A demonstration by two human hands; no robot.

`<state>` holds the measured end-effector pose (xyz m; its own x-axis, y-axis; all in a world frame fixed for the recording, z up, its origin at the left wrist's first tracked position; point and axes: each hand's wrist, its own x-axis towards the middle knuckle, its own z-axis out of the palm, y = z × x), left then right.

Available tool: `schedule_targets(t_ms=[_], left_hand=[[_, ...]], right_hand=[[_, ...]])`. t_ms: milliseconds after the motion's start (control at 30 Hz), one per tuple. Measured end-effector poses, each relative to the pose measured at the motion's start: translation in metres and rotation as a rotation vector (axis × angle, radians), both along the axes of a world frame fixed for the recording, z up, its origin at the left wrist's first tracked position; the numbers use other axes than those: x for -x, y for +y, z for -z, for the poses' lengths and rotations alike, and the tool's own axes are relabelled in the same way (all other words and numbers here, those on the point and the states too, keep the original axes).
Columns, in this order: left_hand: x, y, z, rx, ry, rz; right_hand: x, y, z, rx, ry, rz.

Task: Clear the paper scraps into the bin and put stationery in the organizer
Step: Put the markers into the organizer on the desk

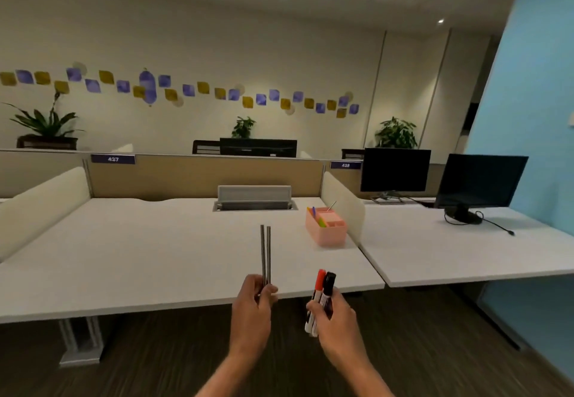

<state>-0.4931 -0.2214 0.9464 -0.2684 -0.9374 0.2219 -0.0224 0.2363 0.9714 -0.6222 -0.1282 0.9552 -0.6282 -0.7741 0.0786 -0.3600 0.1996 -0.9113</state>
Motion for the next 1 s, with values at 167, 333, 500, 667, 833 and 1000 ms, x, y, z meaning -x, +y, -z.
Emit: schedule_targets(t_ms=[167, 333, 500, 667, 833, 1000], left_hand=[[0.071, -0.068, -0.012, 0.024, -0.019, -0.009], [0.134, -0.117, -0.018, 0.043, -0.047, -0.006], [0.193, -0.159, -0.017, 0.088, -0.068, 0.0], [0.246, -0.185, -0.018, 0.078, -0.062, -0.034], [0.3, -0.2, -0.018, 0.04, -0.03, -0.127], [0.341, -0.215, -0.007, 0.007, -0.006, -0.178]], right_hand=[[0.07, -0.067, -0.022, 0.015, -0.006, -0.013], [0.14, -0.118, -0.035, 0.052, -0.018, -0.001], [0.208, -0.161, -0.035, 0.093, -0.063, -0.009], [0.285, -0.196, -0.04, 0.152, -0.118, -0.03], [0.351, -0.229, -0.045, 0.147, -0.116, -0.025], [0.396, -0.261, -0.036, 0.134, -0.134, -0.011]])
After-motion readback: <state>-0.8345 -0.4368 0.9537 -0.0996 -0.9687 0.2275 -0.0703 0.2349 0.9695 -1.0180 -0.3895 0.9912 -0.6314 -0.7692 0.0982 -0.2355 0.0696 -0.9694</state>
